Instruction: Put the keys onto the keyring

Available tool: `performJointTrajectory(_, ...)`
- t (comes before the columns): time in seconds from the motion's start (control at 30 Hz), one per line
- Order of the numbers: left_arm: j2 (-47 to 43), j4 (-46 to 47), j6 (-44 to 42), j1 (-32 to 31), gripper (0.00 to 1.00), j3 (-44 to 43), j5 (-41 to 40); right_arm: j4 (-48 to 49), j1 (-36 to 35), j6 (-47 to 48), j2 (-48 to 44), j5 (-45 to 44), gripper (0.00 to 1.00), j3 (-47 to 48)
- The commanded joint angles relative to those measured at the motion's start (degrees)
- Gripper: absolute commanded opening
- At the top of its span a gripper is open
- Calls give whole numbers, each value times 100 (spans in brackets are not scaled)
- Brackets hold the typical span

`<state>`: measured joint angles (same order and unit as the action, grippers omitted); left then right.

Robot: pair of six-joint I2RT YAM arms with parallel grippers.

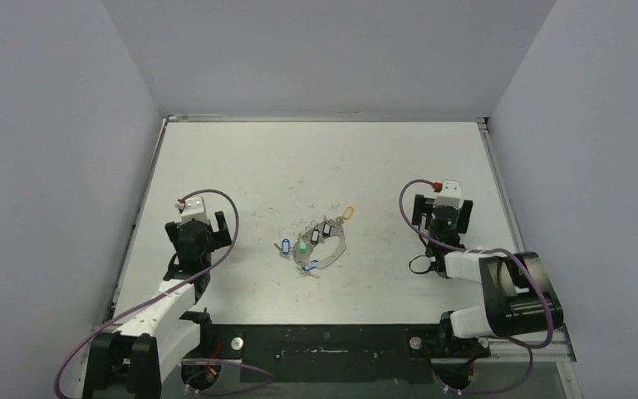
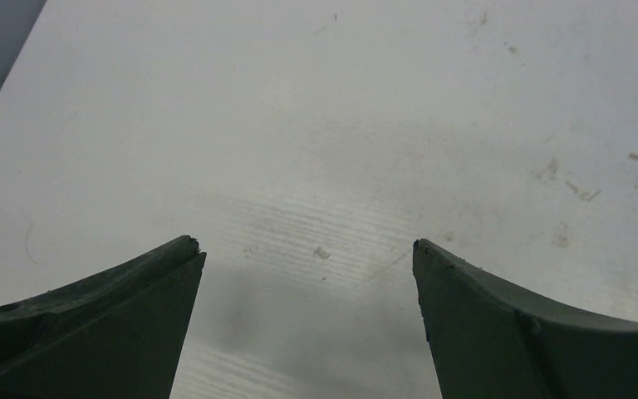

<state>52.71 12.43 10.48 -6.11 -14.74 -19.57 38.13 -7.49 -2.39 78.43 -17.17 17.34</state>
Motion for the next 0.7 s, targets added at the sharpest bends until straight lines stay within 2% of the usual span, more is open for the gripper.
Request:
performJointTrajectory(0.0,478,1605,-381,22,97,282,-368,1984,41,-25,822,-181,100,-64)
performJointTrajectory(0.07,933,2183,-568,29,97,248,-472,2694,40,38,1436,-161,100,-116)
performJointTrajectory(0.13,1444,2774,-709,50,97,197,-463,1855,21,92,1315,-46,100,165)
performJointTrajectory(0.23,2248,3914,-853,97,97,147,-359,1336,22,84,1436,-53,100,536)
performJointTrajectory(0.37,3574,5273,-964,282,97,138,-77,1339,31,83,1448,-25,100,563)
performJointTrajectory(0.43,4241,6072,-1338,337,97,104,-29,1382,29,90,1460,-24,100,557)
performJointTrajectory(0.5,3803,4894,-1084,331,97,-144,182,1367,32,90,1452,-32,100,558)
performJointTrajectory(0.6,4073,5022,-1145,296,97,-308,-221,1364,34,90,1457,-18,100,559)
performJointTrajectory(0.67,3906,4549,-912,307,97,-401,-203,1364,37,86,1455,-6,100,568)
